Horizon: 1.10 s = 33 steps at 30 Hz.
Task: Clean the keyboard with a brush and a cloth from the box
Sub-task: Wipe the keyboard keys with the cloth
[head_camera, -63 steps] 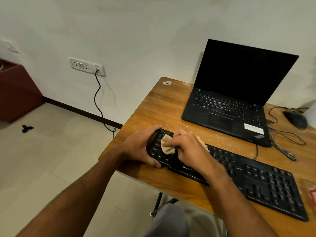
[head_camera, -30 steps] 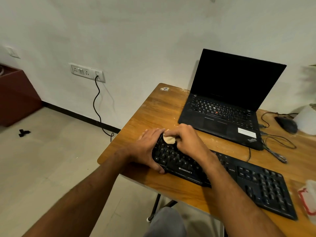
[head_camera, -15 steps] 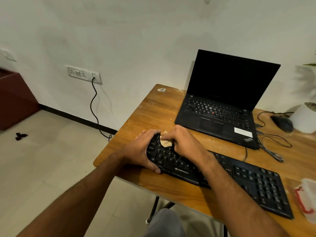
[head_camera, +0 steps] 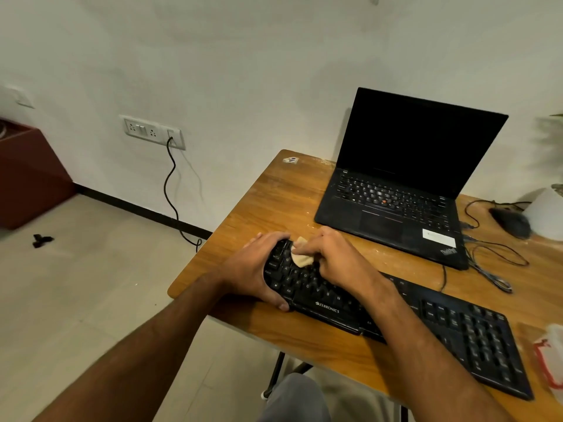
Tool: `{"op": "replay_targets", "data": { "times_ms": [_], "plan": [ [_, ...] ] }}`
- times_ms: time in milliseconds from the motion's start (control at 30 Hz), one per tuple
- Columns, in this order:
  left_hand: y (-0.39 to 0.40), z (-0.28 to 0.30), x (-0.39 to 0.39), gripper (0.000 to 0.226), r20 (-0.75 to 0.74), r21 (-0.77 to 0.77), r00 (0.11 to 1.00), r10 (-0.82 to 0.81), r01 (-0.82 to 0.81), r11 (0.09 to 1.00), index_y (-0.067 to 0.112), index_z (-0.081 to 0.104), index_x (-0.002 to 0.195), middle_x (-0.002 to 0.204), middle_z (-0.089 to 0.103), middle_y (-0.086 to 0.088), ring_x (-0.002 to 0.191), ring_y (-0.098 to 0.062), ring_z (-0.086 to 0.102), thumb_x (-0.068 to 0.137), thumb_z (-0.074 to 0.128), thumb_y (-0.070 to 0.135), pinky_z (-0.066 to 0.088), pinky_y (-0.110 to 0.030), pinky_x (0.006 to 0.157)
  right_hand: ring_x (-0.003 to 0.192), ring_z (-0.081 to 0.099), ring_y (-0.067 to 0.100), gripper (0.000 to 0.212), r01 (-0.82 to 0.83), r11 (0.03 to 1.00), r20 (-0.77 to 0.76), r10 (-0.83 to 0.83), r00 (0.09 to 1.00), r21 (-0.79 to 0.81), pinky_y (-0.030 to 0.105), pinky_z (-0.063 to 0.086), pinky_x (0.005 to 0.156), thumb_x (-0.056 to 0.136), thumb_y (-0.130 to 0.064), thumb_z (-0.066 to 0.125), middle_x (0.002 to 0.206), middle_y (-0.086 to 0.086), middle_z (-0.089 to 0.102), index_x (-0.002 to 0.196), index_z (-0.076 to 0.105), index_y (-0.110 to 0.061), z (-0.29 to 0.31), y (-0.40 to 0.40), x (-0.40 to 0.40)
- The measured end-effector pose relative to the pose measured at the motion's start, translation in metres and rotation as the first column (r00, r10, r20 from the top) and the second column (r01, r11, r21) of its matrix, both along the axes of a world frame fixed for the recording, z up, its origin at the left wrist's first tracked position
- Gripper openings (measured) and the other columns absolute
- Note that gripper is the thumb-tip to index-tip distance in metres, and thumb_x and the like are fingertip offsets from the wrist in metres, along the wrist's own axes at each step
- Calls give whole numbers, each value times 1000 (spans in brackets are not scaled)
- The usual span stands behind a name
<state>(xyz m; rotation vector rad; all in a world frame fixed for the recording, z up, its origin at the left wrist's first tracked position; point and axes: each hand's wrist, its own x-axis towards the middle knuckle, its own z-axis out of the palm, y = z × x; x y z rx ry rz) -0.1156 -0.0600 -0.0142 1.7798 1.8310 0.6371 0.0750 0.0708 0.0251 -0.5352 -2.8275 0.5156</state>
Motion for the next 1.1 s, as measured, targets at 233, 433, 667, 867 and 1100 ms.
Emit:
{"op": "replay_targets", "data": {
  "times_ms": [233, 433, 667, 867, 1100],
  "plan": [
    [1, -3, -2, 139, -1, 11, 1000, 1, -1, 1000, 27, 25, 160, 157, 37, 14, 146, -10, 31, 45, 87, 74, 25, -48, 127, 102, 62, 8, 54, 125, 992, 42, -126, 991, 11, 30, 53, 88, 79, 12, 63, 107, -7, 72, 109, 79, -30, 20, 7, 14],
    [-1, 3, 2, 136, -23, 31, 1000, 10, -9, 999, 21, 24, 161, 158, 37, 12, 141, -2, 29, 53, 100, 55, 23, -47, 128, 91, 51, 11, 44, -31, 997, 62, 26, 998, 70, 37, 51, 77, 88, 1, 68, 94, -7, 56, 115, 74, -34, 0, -12, 4],
    [-1, 4, 2, 134, -26, 46, 1000, 13, -12, 999, 22, 24, 161, 154, 35, 16, 140, 0, 27, 54, 102, 48, 19, -44, 129, 101, 55, 9, 47, -5, 998, 121, -3, 993, 68, 28, 49, 84, 85, 4, 66, 106, -6, 65, 114, 76, -32, 25, -6, 14],
    [-2, 7, 3, 135, -12, 34, 1000, 13, -12, 999, 22, 24, 161, 157, 36, 13, 142, -3, 29, 54, 101, 50, 23, -47, 128, 91, 49, 8, 38, -19, 997, 73, 14, 997, 69, 32, 51, 78, 93, -10, 69, 96, -10, 52, 120, 70, -37, 4, -17, 12],
    [-2, 4, 1, 141, 8, 29, 1000, 6, -7, 1000, 22, 25, 161, 158, 37, 12, 143, -4, 31, 45, 85, 74, 25, -48, 128, 99, 53, 11, 49, 64, 995, 74, -69, 995, 75, 28, 48, 81, 85, 4, 65, 104, -7, 59, 115, 74, -35, 19, -15, 20]
  ]
}}
